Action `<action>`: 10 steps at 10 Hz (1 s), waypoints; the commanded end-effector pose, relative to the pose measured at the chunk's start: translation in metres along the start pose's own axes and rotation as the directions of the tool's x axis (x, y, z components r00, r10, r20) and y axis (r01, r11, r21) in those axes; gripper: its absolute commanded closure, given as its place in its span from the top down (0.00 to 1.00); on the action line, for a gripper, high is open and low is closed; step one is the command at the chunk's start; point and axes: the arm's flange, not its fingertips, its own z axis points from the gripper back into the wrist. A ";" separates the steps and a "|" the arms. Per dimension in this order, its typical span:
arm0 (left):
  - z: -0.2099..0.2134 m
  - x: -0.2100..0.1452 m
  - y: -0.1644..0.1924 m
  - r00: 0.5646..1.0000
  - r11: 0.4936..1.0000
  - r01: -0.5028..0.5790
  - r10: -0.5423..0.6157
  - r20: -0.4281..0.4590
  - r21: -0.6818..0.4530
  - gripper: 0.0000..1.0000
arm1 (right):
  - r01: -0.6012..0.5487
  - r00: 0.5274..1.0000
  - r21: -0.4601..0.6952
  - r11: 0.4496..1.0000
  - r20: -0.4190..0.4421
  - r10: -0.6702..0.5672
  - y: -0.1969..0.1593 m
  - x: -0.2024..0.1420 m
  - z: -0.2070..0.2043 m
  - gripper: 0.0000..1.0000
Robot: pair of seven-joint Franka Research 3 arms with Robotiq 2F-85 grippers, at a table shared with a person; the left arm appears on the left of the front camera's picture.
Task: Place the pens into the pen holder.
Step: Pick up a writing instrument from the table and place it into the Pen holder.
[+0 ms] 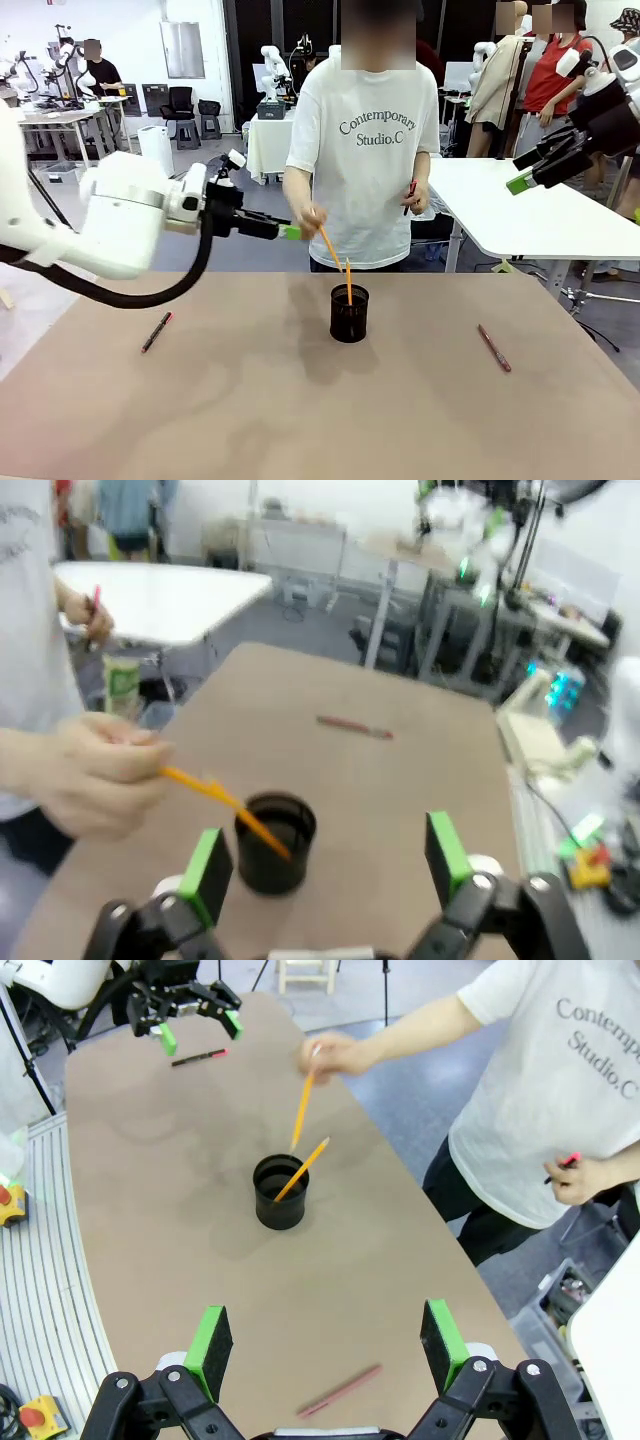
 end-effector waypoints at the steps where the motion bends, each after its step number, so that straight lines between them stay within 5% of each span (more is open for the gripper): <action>1: 0.029 0.014 -0.025 0.979 0.998 0.055 -0.062 -0.194 -0.042 1.00 | -0.009 1.000 0.002 1.000 0.015 0.009 -0.001 0.001 0.001 1.00; 3: 0.059 0.024 -0.025 0.949 0.998 0.046 -0.054 -0.310 -0.033 1.00 | -0.009 1.000 0.002 1.000 0.015 0.009 -0.001 0.001 0.001 1.00; 6: 0.102 0.042 -0.046 0.907 0.972 0.000 0.099 -0.408 0.235 1.00 | -0.009 1.000 0.002 1.000 0.015 0.009 -0.001 0.001 0.001 1.00; 8: 0.114 0.048 -0.045 0.839 0.915 -0.095 0.285 -0.463 0.391 1.00 | -0.009 1.000 0.002 1.000 0.015 0.009 -0.001 0.001 0.001 1.00; 9: 0.126 0.052 -0.044 0.759 0.850 -0.190 0.445 -0.476 0.491 1.00 | -0.009 1.000 0.002 1.000 0.015 0.009 -0.001 0.001 0.001 1.00; 10: 0.129 0.047 -0.033 0.737 0.787 -0.095 0.467 -0.488 0.610 1.00 | -0.009 1.000 0.002 1.000 0.015 0.009 -0.001 0.001 0.001 1.00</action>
